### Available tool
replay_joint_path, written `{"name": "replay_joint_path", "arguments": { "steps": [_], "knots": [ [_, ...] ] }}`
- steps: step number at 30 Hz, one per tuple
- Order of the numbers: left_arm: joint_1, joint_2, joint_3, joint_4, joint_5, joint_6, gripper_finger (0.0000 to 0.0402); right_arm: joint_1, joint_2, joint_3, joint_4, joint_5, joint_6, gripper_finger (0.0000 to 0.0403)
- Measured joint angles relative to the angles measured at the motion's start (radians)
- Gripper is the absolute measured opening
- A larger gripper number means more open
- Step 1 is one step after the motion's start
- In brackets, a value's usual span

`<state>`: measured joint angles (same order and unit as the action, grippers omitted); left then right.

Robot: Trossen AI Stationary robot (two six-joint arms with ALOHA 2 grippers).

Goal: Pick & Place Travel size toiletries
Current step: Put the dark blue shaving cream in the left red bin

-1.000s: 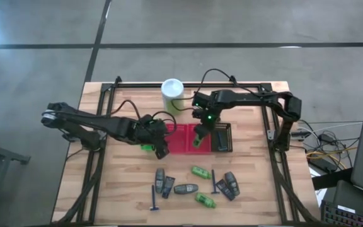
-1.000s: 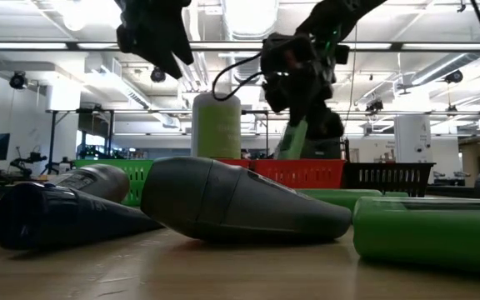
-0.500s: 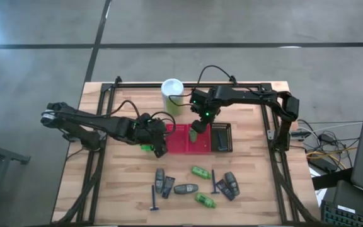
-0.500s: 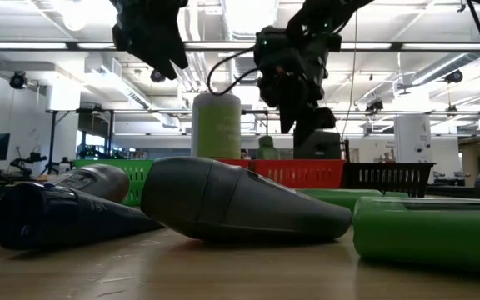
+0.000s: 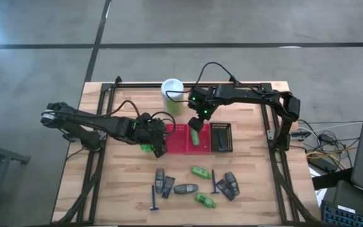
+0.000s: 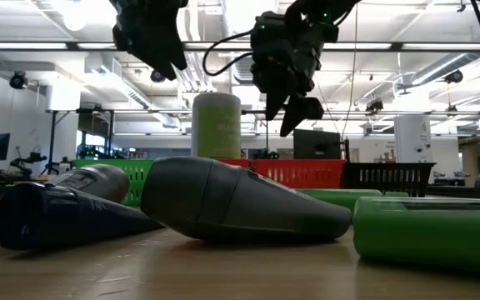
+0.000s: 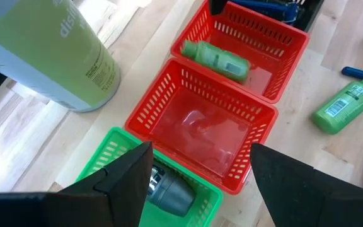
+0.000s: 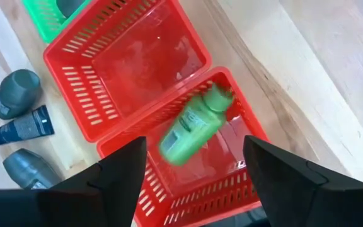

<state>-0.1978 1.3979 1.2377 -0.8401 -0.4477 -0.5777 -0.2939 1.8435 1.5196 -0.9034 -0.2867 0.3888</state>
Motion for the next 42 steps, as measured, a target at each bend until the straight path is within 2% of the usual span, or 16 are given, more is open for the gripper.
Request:
{"name": "replay_joint_path", "arguments": {
  "steps": [9, 12, 15, 20, 24, 31, 34, 37, 40, 42],
  "knots": [
    [0.0, 0.0, 0.0, 0.001, -0.023, -0.029, 0.0271, 0.026, -0.029, -0.003, 0.013, 0.007, -0.009, 0.0264],
    [0.0, -0.008, 0.0, 0.003, -0.025, -0.031, 0.0271, 0.059, -0.092, -0.006, 0.024, 0.077, -0.032, 0.0254],
    [0.0, -0.027, 0.0, 0.016, -0.025, -0.03, 0.0271, 0.096, -0.177, -0.029, 0.051, 0.131, -0.088, 0.0244],
    [0.0, -0.036, 0.0, 0.047, -0.023, -0.018, 0.0271, 0.125, -0.318, -0.146, 0.136, 0.113, -0.088, 0.0227],
    [0.0, -0.035, 0.0, 0.056, -0.021, -0.019, 0.0271, 0.135, -0.373, -0.298, 0.114, 0.101, 0.012, 0.022],
    [0.0, -0.043, 0.0, 0.066, 0.023, -0.023, 0.0271, 0.255, -0.566, -0.484, 0.152, 0.096, 0.091, 0.0231],
    [0.004, -0.068, 0.0, 0.047, 0.022, 0.008, 0.0271, 0.29, -0.686, -0.506, 0.181, 0.137, 0.079, 0.024],
    [0.009, -0.098, 0.0, -0.004, -0.079, 0.062, 0.0271, 0.29, -0.791, -0.513, 0.146, 0.167, 0.056, 0.025],
    [0.009, -0.139, 0.001, -0.023, -0.102, -0.064, 0.0271, 0.289, -0.895, -0.513, 0.147, 0.18, 0.093, 0.026],
    [0.008, -0.162, 0.001, -0.008, -0.104, -0.08, 0.0271, 0.29, -0.96, -0.51, 0.168, 0.179, 0.122, 0.0266]
  ]
}}
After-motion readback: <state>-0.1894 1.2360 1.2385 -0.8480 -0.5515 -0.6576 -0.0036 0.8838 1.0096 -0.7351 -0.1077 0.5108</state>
